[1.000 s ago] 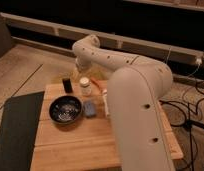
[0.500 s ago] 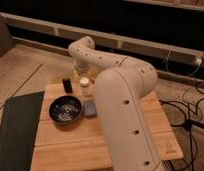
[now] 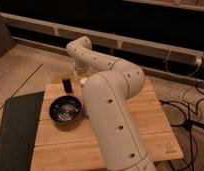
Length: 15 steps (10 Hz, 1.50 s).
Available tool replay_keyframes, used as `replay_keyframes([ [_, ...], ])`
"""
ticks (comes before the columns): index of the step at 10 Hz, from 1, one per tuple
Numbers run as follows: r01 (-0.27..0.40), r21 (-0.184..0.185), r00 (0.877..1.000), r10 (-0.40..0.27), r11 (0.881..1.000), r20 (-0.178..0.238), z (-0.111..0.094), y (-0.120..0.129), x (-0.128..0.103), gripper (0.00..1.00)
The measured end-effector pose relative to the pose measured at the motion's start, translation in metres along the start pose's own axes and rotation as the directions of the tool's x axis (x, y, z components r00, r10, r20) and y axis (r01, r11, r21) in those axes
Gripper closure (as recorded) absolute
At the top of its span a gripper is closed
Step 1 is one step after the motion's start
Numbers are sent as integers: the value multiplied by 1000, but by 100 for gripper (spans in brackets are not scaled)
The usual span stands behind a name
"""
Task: Place the ceramic cup over the eraser
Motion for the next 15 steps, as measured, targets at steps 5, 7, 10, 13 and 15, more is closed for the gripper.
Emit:
replay_keyframes([
  [5,-33,-28,997,31,999,-70,20,-3,3,35],
  [7,-47,-41,993,42,998,-115,26,-1,10,35],
  [10,-68,-58,988,59,996,-143,32,0,13,35],
  [13,-69,-52,986,60,996,-158,36,-3,13,42],
  [15,-56,-47,988,48,997,-149,36,-5,9,62],
])
